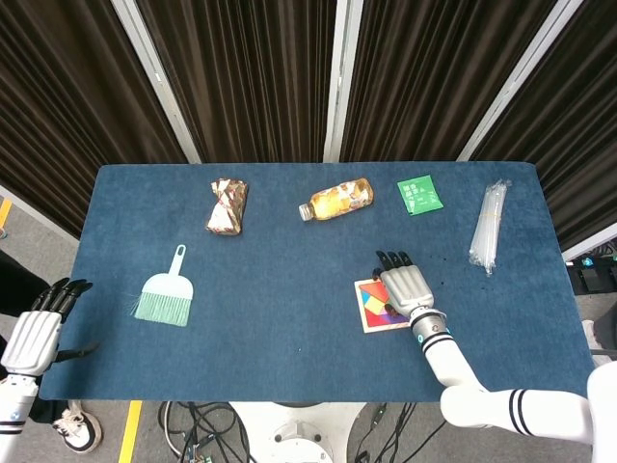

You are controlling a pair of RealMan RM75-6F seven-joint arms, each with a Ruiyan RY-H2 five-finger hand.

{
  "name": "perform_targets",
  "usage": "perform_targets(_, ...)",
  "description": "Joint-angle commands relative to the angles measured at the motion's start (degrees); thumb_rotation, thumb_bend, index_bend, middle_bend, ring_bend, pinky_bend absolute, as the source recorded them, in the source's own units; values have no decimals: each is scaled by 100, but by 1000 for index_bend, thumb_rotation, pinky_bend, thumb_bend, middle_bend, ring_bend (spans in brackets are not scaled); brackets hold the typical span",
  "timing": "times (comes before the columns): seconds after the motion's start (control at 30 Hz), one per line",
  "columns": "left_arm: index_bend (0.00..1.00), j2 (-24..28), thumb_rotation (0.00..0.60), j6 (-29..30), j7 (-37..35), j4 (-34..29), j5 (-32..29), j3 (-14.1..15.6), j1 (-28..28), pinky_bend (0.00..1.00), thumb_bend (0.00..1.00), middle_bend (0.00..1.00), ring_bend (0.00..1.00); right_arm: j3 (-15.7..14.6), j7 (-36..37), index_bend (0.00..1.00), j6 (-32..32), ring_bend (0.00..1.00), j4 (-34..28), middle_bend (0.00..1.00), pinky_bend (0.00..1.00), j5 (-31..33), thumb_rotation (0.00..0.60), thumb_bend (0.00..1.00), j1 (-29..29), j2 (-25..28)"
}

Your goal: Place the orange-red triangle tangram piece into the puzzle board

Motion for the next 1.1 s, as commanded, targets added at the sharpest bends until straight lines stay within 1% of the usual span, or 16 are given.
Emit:
perform_targets(0.03, 156, 1, 600, -8, -4, -1, -1, 0, -4, 174, 0, 117, 50, 7, 25, 264, 6, 0, -18, 0, 0, -24, 600, 176, -7, 18)
perform_targets(0.17, 156, 6, 600, -5, -4, -11, -6, 0, 1, 173, 0, 117, 50, 26, 93, 241, 49, 0, -102, 0, 0, -109, 600, 176, -36, 87)
perform_targets(0.37, 156, 2, 600, -10, -31, -6, 13, 0, -12, 173, 0, 118, 50, 77, 275, 230, 202, 0, -389, 0, 0, -549, 600, 176, -112, 240)
perform_targets(0.43, 156, 2, 600, -1, -10, -17, 22, 1, -13, 174, 0, 118, 50, 97, 364, 175, 247, 0, -371, 0, 0, -741, 600, 176, -137, 185)
perform_targets(0.5, 156, 2, 600, 9, 3, -26, 32, 2, -13, 174, 0, 117, 50, 109, 420, 73, 235, 0, -238, 0, 0, -843, 600, 175, -136, 64)
perform_targets(0.53, 156, 2, 600, 11, 7, -28, 33, 2, -13, 174, 0, 117, 50, 114, 413, 32, 208, 0, -162, 0, 0, -830, 600, 169, -122, 7)
perform_targets(0.6, 156, 6, 600, 8, 4, -26, 21, 0, -8, 174, 0, 118, 50, 135, 327, 1, 113, 0, 0, 0, 0, -659, 600, 148, -60, -122)
perform_targets(0.7, 156, 4, 600, -7, -28, -7, -1, -3, -6, 174, 0, 118, 50, 209, 246, 0, 37, 0, 214, 0, 0, -484, 600, 124, 32, -308)
perform_targets(0.83, 156, 8, 600, 4, -57, 15, 5, -1, -1, 174, 0, 117, 50, 272, 228, 0, -13, 0, 433, 0, 0, -397, 600, 122, 93, -489)
perform_targets(1.1, 156, 33, 600, 44, -63, 11, 1, -6, 21, 174, 0, 117, 50, 290, 154, 0, -32, 0, 571, 0, 0, -348, 600, 123, 133, -538)
